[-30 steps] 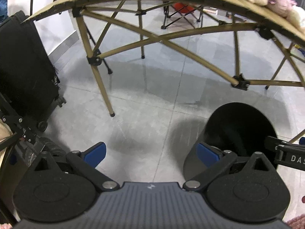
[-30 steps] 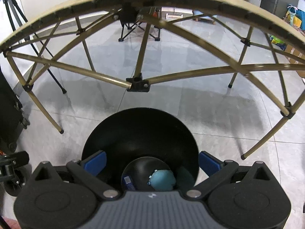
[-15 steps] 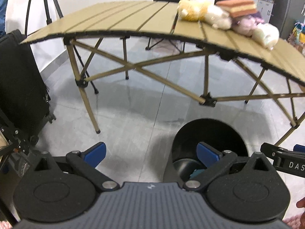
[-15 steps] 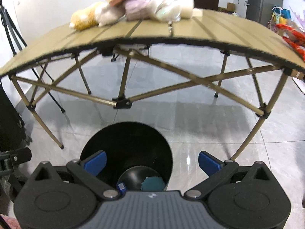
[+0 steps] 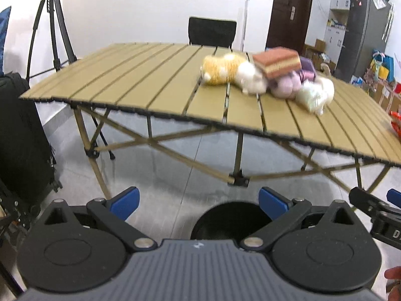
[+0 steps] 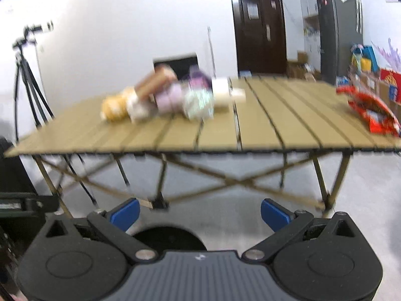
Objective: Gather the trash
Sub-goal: 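Raise both tools from the bin back toward the table, then grasp the clear plastic bag with the right gripper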
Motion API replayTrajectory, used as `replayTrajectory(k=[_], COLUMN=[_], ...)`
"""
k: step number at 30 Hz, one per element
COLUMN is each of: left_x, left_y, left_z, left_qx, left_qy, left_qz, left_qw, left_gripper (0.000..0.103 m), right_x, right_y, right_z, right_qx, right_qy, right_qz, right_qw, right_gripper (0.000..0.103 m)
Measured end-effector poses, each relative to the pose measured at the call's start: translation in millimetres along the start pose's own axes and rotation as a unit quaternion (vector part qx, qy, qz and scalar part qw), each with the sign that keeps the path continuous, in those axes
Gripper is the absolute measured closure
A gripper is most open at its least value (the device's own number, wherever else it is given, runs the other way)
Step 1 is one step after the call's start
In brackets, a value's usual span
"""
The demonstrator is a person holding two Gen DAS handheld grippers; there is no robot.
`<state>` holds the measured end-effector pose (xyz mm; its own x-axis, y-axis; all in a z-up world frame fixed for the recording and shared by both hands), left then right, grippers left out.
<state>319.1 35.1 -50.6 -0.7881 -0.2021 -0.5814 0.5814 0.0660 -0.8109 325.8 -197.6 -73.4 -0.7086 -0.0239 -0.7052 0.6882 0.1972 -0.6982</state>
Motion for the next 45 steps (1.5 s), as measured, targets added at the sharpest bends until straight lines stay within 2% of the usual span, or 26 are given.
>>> replayTrajectory(k=[6,9,15,24,27,33,35,36,37,40,45], left_x=[-29.0,-44.8,-75.4,-119.2,-134.0,-154.6,-157.2,-158.0,-158.7,-159.2,-157.8], left_y=[3.3,10.6,28.1,49.3,56.3,62.5,65.8,67.1,67.7,68.9,68.0], left_z=[4.8,8.0,16.2,29.2,36.7,41.2,43.3,44.6,45.7,47.3,48.3], left_qx=[-0.005,-0.006,-0.01,-0.001,0.005,0.029,0.038,0.041,0.043,0.046,0.045], left_qy=[-0.012,-0.016,-0.015,-0.008,0.004,0.005,0.005,0.006,0.006,0.007,0.006], left_qz=[0.017,0.02,0.023,0.029,0.03,0.034,0.027,0.025,0.024,0.022,0.022], left_qw=[0.9998,0.9996,0.9996,0.9996,0.9995,0.999,0.9989,0.9988,0.9988,0.9987,0.9987], left_gripper=[0.0,0.0,0.0,0.0,0.0,0.0,0.0,0.0,0.0,0.0,0.0], right_x=[-38.2,-56.5,-89.6,-131.8,-140.8,-151.6,-152.7,-153.2,-153.6,-151.8,-148.4], right_y=[1.1,8.2,38.8,89.9,107.0,132.9,138.8,140.5,142.2,140.1,130.1], right_z=[0.2,1.6,8.0,8.3,8.1,9.3,8.1,8.1,8.7,11.1,18.1], right_qx=[-0.017,-0.01,-0.02,-0.005,-0.013,-0.029,-0.031,-0.031,-0.033,-0.036,-0.026], right_qy=[-0.013,-0.012,0.011,0.021,0.026,0.033,0.034,0.034,0.036,0.039,0.043], right_qz=[0.044,0.06,0.063,0.064,0.059,0.051,0.051,0.049,0.046,0.049,0.055], right_qw=[0.999,0.998,0.998,0.998,0.998,0.998,0.998,0.998,0.998,0.997,0.997], right_gripper=[0.0,0.0,0.005,0.014,0.022,0.029,0.039,0.05,0.056,0.066,0.073])
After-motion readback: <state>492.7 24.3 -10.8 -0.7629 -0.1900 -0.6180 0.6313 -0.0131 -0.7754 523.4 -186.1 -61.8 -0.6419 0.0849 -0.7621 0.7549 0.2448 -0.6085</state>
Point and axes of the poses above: each gripper's, at about its wrist camera, not at the fingertips, and y roughly the way its jaws point, z to its right, x to its underside, the point moved 6 cm from there along y, roughly the way its jaws point, and after that the axes turned 14 degrees about -z, right-handed, at the moved point
